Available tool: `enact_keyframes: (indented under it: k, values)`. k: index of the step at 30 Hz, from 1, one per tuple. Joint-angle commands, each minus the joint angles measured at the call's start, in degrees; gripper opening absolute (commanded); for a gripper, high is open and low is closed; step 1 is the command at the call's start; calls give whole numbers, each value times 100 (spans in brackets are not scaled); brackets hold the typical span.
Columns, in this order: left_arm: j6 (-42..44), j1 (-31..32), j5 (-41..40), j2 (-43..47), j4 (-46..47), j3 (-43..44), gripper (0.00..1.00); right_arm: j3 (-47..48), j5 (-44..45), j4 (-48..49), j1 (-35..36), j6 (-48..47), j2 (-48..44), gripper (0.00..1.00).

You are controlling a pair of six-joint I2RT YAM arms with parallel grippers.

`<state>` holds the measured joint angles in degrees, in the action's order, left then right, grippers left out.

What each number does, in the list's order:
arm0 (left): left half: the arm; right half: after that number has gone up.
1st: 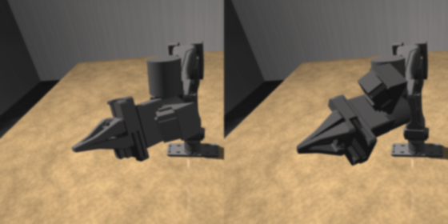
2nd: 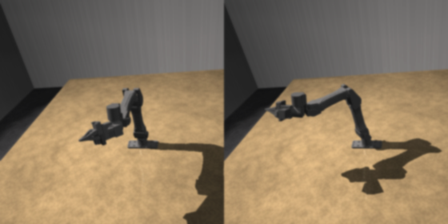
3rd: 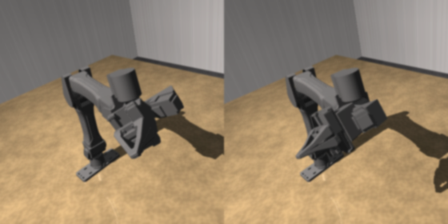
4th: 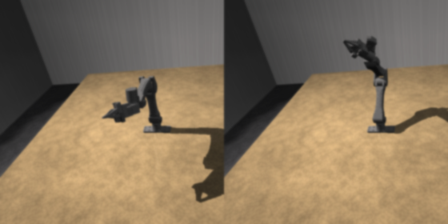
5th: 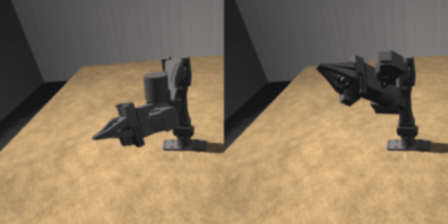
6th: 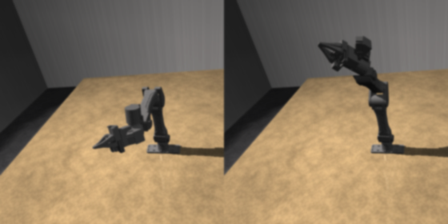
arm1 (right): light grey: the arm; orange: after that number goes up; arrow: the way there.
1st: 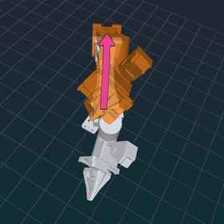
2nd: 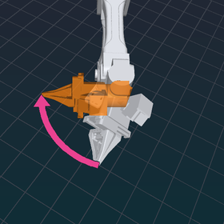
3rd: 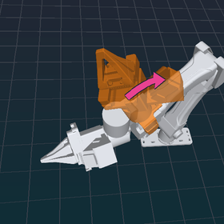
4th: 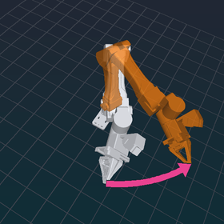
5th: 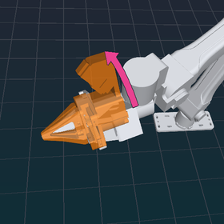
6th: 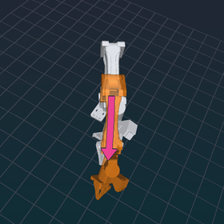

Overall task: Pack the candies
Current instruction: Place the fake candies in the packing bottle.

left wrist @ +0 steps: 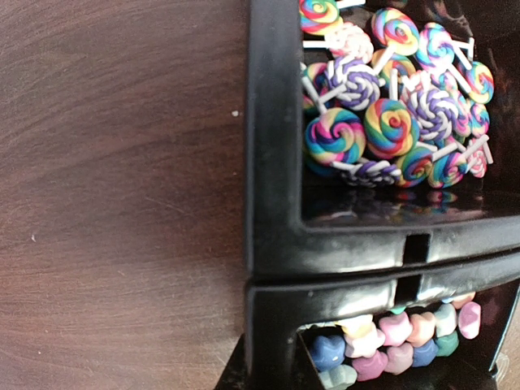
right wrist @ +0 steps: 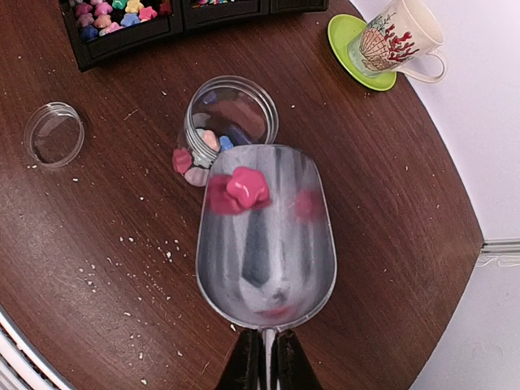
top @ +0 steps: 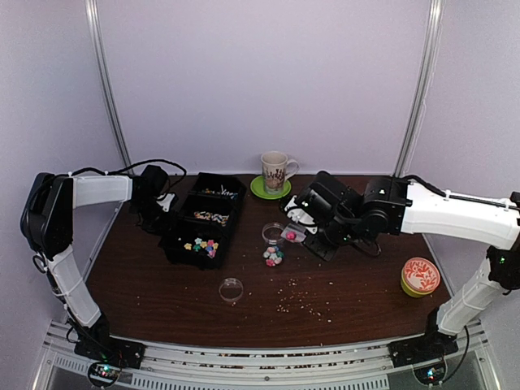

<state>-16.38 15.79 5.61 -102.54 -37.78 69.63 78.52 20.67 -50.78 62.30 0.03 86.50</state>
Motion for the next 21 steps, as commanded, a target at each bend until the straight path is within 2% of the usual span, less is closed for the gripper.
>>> enact_keyframes:
  k: [1,5,11,17,19,21]
  values:
    - [-41,-34,-41,305,116,3,0,228,26,-111,-30,-39,9,0]
    - [-42,-34,-67,305,108,7,0,273,25,-144,-24,-55,22,0]
    - [-58,-33,-96,328,100,-1,13,290,45,-126,-19,-73,-5,0]
    - [-57,-32,-96,331,87,-2,18,330,57,-153,-25,-90,10,0]
    - [-59,-33,-92,330,88,-2,23,280,109,-55,-19,-82,-59,0]
    - [-58,-33,-94,352,76,-2,37,128,131,190,-20,-91,-211,0]
